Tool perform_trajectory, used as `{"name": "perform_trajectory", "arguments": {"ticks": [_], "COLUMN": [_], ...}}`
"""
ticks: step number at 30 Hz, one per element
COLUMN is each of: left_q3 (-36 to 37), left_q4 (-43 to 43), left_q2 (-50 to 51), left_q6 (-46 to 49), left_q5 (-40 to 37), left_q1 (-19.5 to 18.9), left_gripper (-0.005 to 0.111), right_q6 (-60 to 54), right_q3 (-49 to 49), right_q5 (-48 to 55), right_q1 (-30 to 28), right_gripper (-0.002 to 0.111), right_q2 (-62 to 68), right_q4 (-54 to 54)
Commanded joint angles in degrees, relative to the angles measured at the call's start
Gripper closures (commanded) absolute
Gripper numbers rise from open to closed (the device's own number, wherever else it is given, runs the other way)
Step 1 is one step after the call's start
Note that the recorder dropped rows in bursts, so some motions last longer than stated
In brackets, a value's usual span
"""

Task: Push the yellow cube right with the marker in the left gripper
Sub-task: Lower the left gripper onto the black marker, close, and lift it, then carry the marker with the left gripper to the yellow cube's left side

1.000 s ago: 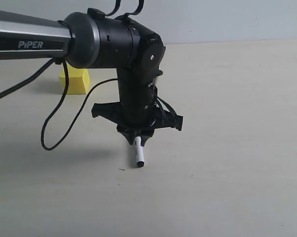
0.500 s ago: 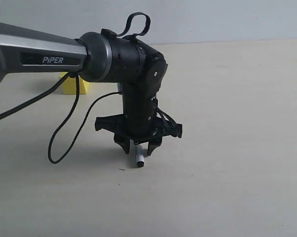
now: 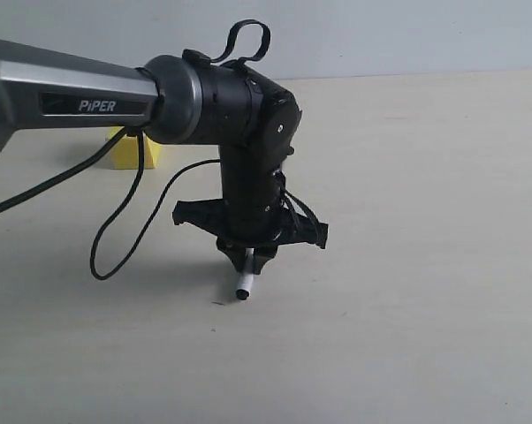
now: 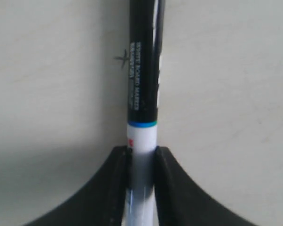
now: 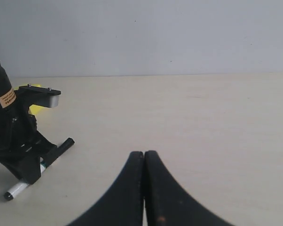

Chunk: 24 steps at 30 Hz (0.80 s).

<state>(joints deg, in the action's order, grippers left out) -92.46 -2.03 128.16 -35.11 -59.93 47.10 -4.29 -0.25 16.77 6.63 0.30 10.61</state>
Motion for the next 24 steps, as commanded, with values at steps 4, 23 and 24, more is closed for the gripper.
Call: {"name": "perform_trajectory", "arguments": {"ticks": [4,23,24], "left_q3": [-2.2,18.3,18.4], "left_q4": [-2.7,-24.3,-24.0], "left_q2": [-9.0,-35.0,-33.5], "left_q6": [10.6,14.4,22.2], "left_q5": [-7.0,-5.0,1.0], "left_q1": [-3.0,-30.8,-33.9], "left_gripper": [0.107,0.107,0.107], "right_q6": [-0.1,-0.1,-0.1], "right_q3": [0.3,0.3,0.3], "right_q5": [-0.4,-0.4,-0.4], "right_q1": [0.1,0.1,0.1], "right_gripper": [0.108,0.108,0.108], "right_q2": [-0.3,-0.3,-0.3], "right_q4": [0.0,0.0,0.0]}}
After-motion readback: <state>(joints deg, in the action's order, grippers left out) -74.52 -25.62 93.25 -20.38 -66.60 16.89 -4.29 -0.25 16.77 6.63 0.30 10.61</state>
